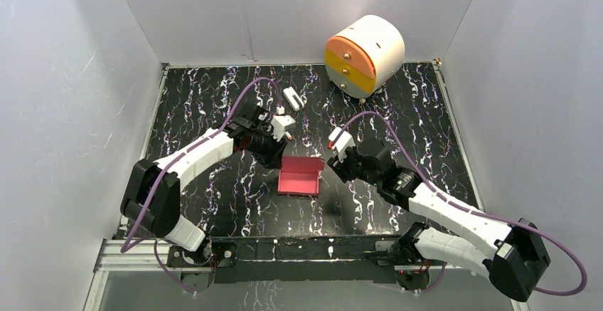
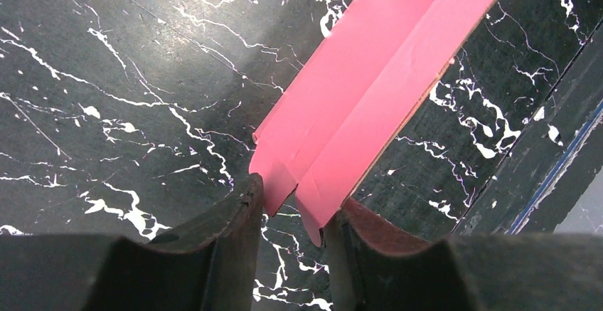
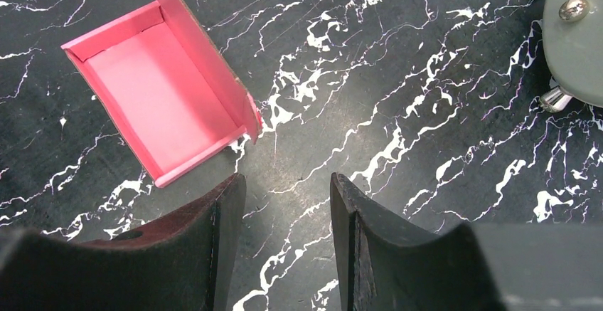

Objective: Fold the paper box

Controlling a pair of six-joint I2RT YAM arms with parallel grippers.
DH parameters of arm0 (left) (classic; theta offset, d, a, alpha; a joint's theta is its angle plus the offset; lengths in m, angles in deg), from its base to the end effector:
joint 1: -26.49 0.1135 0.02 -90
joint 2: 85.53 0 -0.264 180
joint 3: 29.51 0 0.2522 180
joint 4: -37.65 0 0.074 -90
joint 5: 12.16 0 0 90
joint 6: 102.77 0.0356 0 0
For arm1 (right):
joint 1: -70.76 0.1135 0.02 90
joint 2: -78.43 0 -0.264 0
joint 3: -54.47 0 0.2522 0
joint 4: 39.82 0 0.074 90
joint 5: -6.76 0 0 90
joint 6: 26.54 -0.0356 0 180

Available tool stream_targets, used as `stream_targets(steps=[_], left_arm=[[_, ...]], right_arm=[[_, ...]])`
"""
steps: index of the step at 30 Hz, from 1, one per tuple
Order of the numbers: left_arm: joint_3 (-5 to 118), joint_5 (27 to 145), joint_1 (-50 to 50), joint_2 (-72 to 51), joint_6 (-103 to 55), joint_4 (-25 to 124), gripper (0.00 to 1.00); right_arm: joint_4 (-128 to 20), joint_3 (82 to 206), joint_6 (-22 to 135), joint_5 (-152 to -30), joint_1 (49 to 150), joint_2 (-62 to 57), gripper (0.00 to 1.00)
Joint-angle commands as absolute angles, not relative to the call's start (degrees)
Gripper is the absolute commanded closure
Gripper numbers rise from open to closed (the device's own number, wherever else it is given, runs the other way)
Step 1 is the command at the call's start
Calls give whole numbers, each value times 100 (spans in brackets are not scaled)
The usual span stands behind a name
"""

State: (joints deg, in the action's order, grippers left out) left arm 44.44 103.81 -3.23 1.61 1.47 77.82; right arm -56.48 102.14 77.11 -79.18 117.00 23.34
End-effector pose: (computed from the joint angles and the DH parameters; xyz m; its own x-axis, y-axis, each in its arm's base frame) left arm 0.2664 -0.1700 0.2346 -0.5100 0.5458 -0.6649 0.8234 0.5333 -0.1938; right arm 0.1533 0.1564 0.2527 -0.1148 -0.4602 -0.8804 -0.7232 0.6462 -0.2435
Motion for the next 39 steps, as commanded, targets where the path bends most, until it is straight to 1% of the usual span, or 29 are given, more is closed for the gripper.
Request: stream_targets(steps=[1,5,12,15,20,26,39], left_arm=[[4598,10699,-288,175,281,7892,70],[4560,10640,-287,126,247,7876,79],[4417,10564,-287,-34,151,7797,89],[4365,10534,-287,-87,125,7767,92],[4286,10449,-287,-184,73,7725,93],[4246,10351,-288,-224,14,7690,94],[4296,10166,-288,-125,-53,7685,96]], right_arm=[[-5422,10190,7678,-7954,11682,2518,45],[-5422,10154,7678,-7954,11682,2523,45],[-5422,10194,7678,-7954,11682,2558,45],[-5422,10119,7678,-7954,11682,2610,45],[-5422,10222,7678,-7954,11682,2520,45],[-5422,10715,7678,-7954,11682,1974,45],[-5422,10873,7678,-7954,11689,1527,45]])
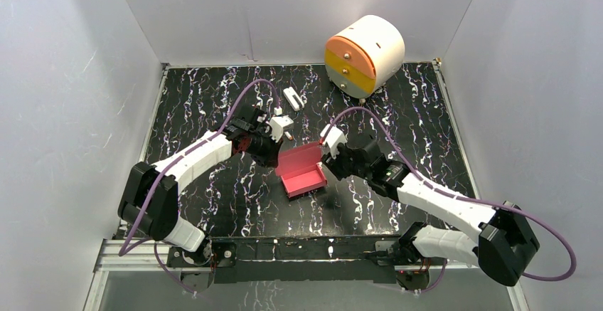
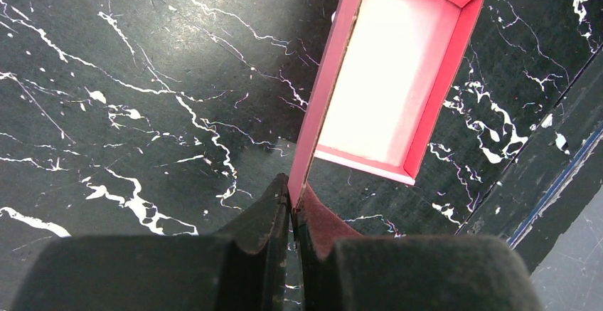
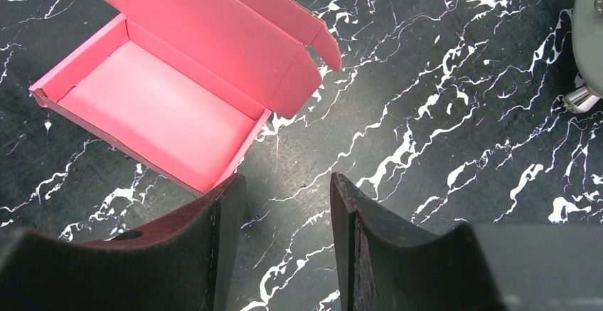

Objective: Fold the paper box

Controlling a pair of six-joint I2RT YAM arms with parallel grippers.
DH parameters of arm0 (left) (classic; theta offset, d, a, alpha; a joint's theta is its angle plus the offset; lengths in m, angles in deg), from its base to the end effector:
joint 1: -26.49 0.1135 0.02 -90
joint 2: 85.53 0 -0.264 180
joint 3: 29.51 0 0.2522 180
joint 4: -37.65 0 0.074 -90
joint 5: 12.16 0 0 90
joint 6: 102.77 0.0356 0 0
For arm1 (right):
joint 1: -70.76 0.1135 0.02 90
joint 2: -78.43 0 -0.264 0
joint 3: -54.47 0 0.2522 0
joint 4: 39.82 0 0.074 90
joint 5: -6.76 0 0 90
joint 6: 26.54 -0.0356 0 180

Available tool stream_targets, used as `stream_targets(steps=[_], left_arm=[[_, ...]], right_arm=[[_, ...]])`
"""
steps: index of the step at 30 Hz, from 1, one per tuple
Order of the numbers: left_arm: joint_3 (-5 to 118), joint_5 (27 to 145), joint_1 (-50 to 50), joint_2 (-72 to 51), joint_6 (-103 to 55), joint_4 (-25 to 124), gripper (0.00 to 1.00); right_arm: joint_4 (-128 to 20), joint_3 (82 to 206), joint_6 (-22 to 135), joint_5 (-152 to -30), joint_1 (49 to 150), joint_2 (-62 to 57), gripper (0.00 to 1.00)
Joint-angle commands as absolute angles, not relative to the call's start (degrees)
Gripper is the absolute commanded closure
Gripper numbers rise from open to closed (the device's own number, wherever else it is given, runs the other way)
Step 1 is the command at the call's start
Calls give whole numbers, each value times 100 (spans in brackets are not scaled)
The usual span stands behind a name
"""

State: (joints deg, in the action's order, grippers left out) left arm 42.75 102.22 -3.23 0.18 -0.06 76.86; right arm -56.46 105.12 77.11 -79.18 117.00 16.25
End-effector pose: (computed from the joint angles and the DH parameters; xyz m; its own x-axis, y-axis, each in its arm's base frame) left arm 0.2620 -0.1665 0.2335 -0.5264 0.5312 -0.6639 0.8045 0.5638 -0.1867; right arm 0.1681 0.1719 0.2449 -0.1575 -0.5048 -0.8488 -0.7352 0.6338 -0.2405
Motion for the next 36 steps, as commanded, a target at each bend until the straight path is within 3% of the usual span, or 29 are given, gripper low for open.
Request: stream_targets(steps=[1,36], left_arm=[[4295,10127,-287,-124,-67,7681,96],[4208,9989,-287,-201,-118,7565,95]], right_arm=[[-5422,10909,7678,-7954,11690,1490,45],[-5422,11658,7678,-7954,12463,437,45]])
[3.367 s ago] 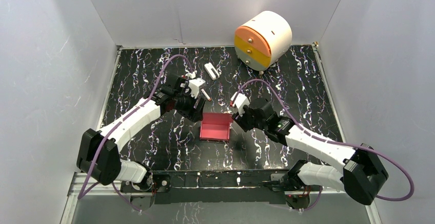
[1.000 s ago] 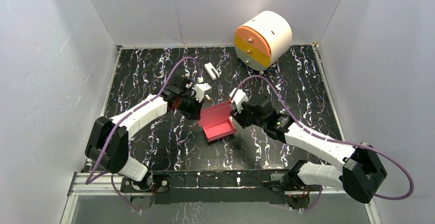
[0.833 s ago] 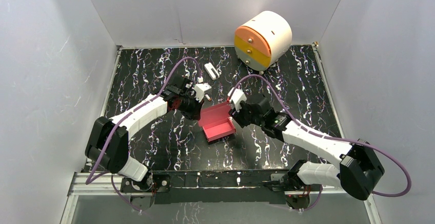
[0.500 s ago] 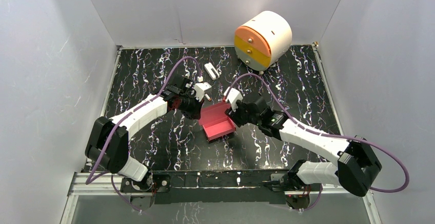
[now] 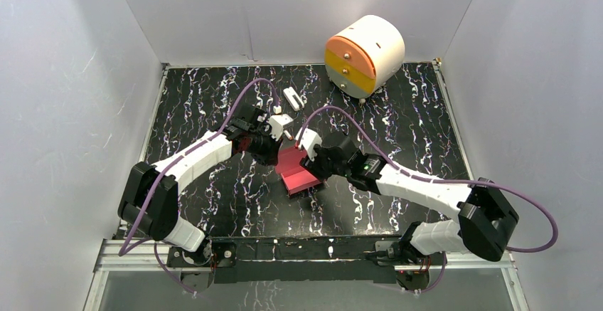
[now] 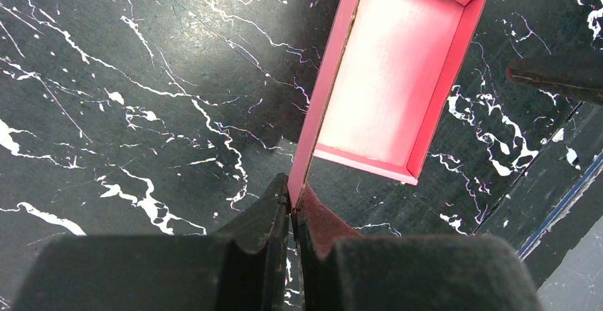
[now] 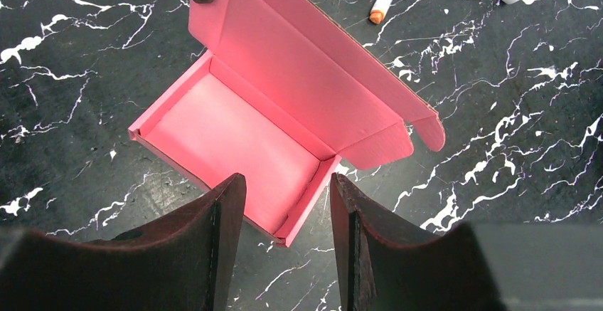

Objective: Fold the paper box

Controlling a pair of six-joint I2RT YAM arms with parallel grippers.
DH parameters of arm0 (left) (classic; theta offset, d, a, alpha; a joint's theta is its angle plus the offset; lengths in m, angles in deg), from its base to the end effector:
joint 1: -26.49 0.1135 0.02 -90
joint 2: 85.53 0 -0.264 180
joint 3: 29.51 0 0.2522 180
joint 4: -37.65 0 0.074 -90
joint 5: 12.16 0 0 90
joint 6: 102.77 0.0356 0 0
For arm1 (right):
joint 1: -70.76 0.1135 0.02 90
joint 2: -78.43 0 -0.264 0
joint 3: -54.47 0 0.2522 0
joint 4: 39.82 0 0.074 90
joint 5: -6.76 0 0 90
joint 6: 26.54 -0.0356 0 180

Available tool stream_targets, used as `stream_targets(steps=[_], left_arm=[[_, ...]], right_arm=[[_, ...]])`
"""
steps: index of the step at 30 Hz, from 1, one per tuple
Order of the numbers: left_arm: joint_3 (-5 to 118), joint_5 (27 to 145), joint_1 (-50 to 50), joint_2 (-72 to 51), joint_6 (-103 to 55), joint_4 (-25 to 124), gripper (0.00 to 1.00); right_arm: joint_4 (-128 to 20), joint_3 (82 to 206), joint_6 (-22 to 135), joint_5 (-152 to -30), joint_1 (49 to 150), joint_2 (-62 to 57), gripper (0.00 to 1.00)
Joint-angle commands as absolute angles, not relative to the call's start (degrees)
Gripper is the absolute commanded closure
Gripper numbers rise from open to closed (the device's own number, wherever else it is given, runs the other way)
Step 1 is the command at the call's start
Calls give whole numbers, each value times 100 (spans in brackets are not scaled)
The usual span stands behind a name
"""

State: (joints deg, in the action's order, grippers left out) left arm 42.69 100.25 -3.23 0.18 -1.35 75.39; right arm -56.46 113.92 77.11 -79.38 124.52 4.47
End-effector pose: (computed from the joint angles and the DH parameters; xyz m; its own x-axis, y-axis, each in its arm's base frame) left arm 0.2646 -0.1667 0.2345 -0.5321 0.5145 -0.6724 0.7865 0.5945 -0.1675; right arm 0.1704 0.2284 0.2474 -0.1153 -0.5556 -0.8234 -0.8211 0.5199 -0.2358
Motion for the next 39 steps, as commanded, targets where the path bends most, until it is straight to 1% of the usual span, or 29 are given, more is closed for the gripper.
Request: stream_targets(steps=[1,11,20,29,39], left_arm=[[4205,9987,-291,-203,-117,7565,95],[4195,10005,-287,-202,-124,7542,95],[4292,9973,-341,-116,4,7574,95],[4823,9553,-578,167,366,7916,95],[4953,9544,-661,342,749,7929,94]], right_arm=[[-5422,11679,7678,-7954,12464,422,45],[-5422,11789,7678,-7954,12464,207,45],[-5422,11556,7678,-7954,12464,649,45],[-5422,11473,7678,-7954,12459,951,45],[-5422,11326,7678,-7954,12451,911,45]])
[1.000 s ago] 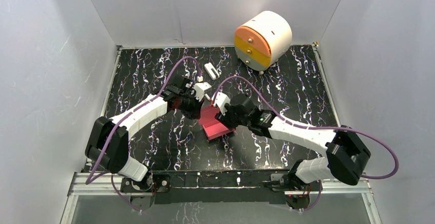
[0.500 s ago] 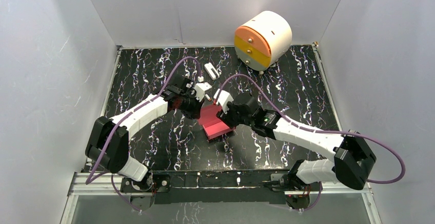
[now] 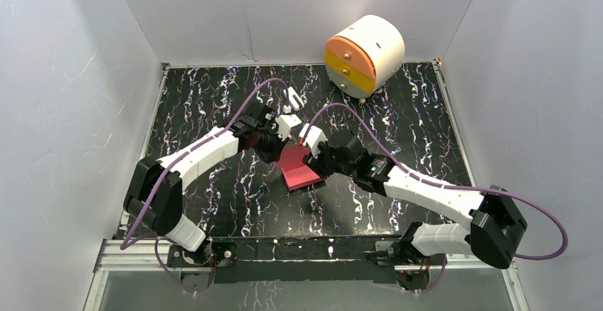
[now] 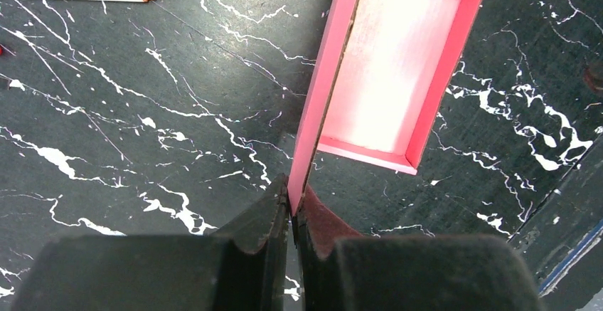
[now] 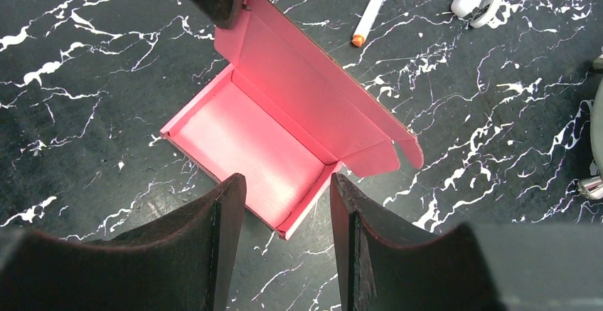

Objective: Fold the paper box

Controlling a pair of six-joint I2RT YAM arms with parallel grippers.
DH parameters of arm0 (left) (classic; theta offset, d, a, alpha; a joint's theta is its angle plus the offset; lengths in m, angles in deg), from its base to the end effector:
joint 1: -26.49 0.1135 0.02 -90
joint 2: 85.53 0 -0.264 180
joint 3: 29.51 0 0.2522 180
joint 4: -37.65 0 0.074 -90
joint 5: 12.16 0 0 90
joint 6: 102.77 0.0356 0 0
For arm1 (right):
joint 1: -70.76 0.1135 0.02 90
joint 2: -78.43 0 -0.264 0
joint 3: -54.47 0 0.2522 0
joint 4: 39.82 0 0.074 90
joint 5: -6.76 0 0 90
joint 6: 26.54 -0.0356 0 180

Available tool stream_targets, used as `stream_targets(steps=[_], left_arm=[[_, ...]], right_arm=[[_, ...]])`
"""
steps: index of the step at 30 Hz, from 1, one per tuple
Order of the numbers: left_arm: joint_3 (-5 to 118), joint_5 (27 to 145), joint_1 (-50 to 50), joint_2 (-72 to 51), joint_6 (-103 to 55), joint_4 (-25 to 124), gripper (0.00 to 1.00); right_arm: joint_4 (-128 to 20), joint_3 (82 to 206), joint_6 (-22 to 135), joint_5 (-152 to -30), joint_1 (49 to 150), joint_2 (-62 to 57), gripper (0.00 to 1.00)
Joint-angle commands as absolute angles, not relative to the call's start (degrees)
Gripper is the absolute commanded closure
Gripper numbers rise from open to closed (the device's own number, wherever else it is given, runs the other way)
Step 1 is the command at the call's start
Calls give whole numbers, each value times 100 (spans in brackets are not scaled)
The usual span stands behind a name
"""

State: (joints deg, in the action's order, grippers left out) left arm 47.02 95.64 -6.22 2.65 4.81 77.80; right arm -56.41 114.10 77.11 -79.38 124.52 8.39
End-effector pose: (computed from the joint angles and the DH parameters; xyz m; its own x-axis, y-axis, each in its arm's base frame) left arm 0.2679 -0.1850 0.2416 -0.4269 0.6160 -0.6621 0.8418 0.5381 -0.0422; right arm 0.1648 0.2208 0.2664 -0.0793 -0.5064 -0.8586 -0.8109 0.5338 -0.2400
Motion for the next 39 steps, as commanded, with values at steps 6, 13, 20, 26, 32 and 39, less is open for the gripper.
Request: stream_targets(steps=[6,13,20,26,32,39], left_arm=[[4990,9522,-699,376,809,7931,93],[4894,9471,-727,253,809,7847,91],[4695,9335,-726,21,727,7577,80],[4555,9310,-726,-256,688,7427,66],[4383,9141,-728,-395,486,7168,53],[4049,8972,-729,-729,218,6736,41]], right_arm=[[-5422,11224,7678,-7954,12417,884,45],[-5422,11178,7678,-7954,12368,829,45],[-5422,11095,7678,-7954,12143,838,45],[-5422,11096,7678,-7954,11777,1066,45],[-5422,11048,7678,-7954,11386,1087,45],[-5422,10997,7678,-7954,11179,1073,45]])
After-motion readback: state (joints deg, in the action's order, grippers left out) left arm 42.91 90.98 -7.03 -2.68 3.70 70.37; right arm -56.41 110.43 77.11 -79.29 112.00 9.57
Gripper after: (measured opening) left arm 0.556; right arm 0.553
